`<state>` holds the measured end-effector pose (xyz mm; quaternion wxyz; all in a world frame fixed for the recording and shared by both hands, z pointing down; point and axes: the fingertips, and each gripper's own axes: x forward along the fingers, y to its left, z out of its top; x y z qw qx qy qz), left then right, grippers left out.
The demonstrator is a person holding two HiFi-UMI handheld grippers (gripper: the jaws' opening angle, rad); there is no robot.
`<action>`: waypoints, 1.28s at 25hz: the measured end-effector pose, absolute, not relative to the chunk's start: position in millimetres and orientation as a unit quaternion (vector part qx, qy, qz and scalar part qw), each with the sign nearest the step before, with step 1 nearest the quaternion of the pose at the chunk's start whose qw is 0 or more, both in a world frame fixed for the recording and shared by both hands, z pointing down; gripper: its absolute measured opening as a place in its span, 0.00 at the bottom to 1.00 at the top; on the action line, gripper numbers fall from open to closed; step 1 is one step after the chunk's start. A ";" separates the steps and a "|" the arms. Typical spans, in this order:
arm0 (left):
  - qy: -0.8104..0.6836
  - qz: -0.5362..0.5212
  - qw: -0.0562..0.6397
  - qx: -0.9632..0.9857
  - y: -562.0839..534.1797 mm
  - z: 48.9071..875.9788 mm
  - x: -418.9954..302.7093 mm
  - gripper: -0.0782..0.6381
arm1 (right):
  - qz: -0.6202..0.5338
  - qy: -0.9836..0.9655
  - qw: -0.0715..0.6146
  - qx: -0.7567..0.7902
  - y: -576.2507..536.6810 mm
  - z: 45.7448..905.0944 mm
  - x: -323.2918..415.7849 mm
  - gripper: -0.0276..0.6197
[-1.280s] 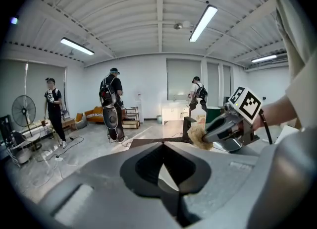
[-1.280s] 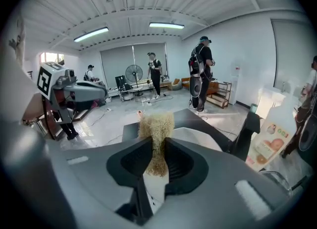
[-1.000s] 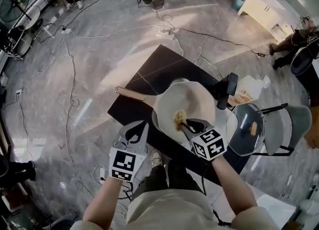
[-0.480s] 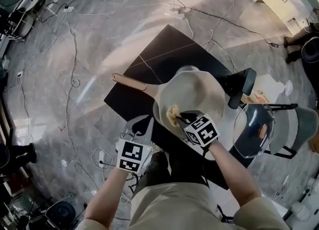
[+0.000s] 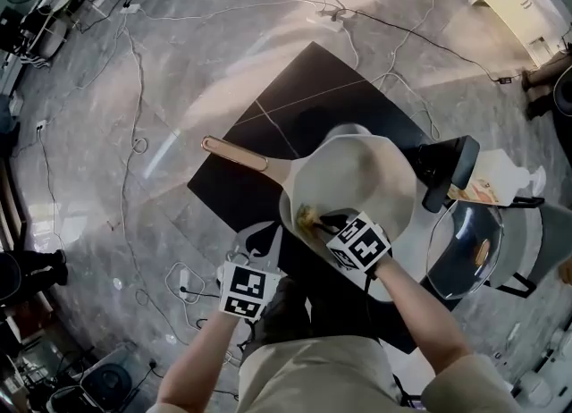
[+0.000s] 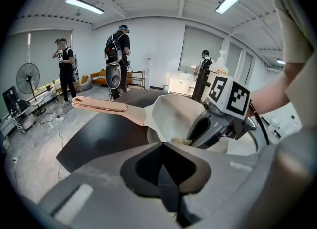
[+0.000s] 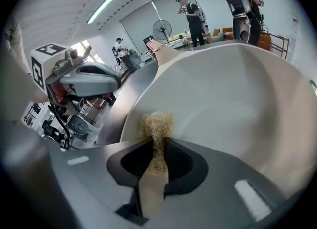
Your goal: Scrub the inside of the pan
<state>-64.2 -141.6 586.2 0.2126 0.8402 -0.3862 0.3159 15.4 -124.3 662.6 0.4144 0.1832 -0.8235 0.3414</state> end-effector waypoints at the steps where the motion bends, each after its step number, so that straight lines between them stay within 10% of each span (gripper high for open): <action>1: -0.387 0.316 0.213 0.840 -141.6 588.0 -65.1 0.11 | 0.338 -0.826 0.413 0.180 -126.3 663.4 14.3 0.16; 32: -0.382 0.310 0.208 0.845 -154.7 594.9 -57.8 0.11 | 0.213 -0.750 0.359 0.513 -277.1 656.1 128.3 0.17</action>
